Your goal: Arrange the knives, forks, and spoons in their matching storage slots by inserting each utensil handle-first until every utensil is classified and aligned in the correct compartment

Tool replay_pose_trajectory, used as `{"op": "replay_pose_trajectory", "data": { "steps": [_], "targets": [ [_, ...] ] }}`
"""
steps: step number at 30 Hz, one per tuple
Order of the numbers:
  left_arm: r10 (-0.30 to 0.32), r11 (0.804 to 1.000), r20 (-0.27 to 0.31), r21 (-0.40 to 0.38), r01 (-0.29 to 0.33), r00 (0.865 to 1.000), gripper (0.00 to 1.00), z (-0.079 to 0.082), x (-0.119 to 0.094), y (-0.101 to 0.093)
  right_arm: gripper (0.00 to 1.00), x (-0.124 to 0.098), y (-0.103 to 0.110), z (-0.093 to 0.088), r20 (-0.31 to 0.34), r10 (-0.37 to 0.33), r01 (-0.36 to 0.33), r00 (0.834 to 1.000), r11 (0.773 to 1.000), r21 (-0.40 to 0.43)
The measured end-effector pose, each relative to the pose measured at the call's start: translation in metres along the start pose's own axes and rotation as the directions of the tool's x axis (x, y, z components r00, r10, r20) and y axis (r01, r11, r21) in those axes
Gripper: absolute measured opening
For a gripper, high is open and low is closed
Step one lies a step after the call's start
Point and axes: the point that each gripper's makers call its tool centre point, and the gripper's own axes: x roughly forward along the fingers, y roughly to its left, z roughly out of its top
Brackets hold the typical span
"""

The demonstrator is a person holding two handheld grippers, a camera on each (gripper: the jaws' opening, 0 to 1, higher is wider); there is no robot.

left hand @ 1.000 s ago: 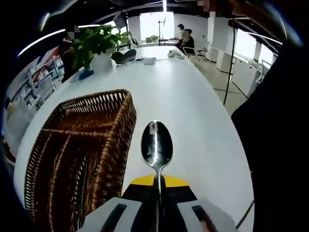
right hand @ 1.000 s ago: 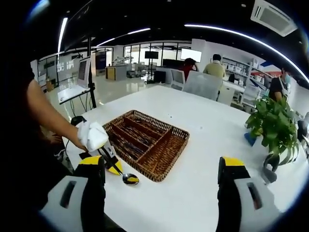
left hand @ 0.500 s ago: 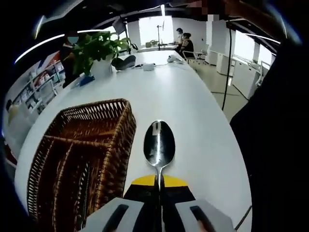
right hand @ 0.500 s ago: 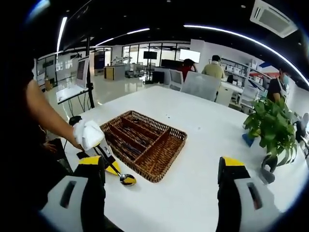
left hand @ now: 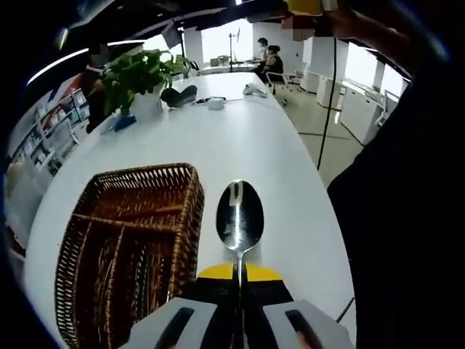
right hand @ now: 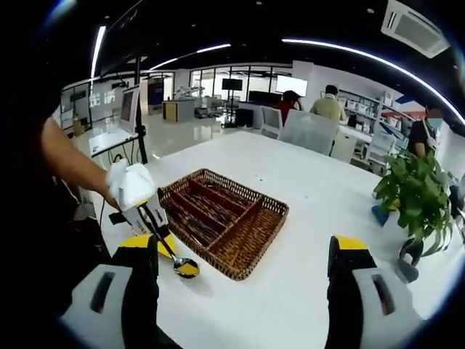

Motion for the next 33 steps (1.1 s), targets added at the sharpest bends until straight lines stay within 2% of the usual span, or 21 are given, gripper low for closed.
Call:
{"op": "replay_pose_trajectory", "data": {
  "steps": [3, 12, 16, 22, 27, 33],
  "targets": [
    [-0.012, 1.0, -0.014, 0.001, 0.012, 1.0, 0.0, 0.001, -0.006, -0.002, 0.99, 0.001, 0.001, 0.003, 0.005, 0.008, -0.008, 1.0, 1.0, -0.007],
    [0.024, 1.0, -0.034, 0.0, -0.024, 0.999, 0.0, 0.004, -0.034, 0.008, 0.99, 0.007, 0.004, 0.009, 0.011, 0.03, -0.029, 0.999, 0.999, -0.018],
    [0.025, 1.0, -0.062, -0.003, -0.026, 0.998, 0.0, -0.002, -0.049, 0.014, 0.99, 0.01, 0.006, 0.01, 0.012, 0.036, -0.036, 0.999, 0.999, -0.02],
    [0.039, 0.999, -0.098, 0.022, -0.037, 0.994, 0.0, 0.0, -0.068, 0.022, 0.99, 0.012, 0.004, 0.014, 0.021, 0.041, -0.04, 0.999, 0.999, -0.021],
    [0.041, 0.999, -0.093, 0.024, -0.039, 0.995, 0.0, 0.008, -0.084, 0.027, 0.99, 0.013, 0.002, 0.017, 0.028, 0.044, -0.043, 0.999, 0.999, -0.019],
    [0.071, 0.997, -0.104, 0.039, -0.067, 0.992, 0.0, 0.019, -0.112, 0.036, 0.99, 0.014, 0.008, 0.016, 0.002, 0.094, -0.094, 0.996, 0.996, 0.008]
  ]
}}
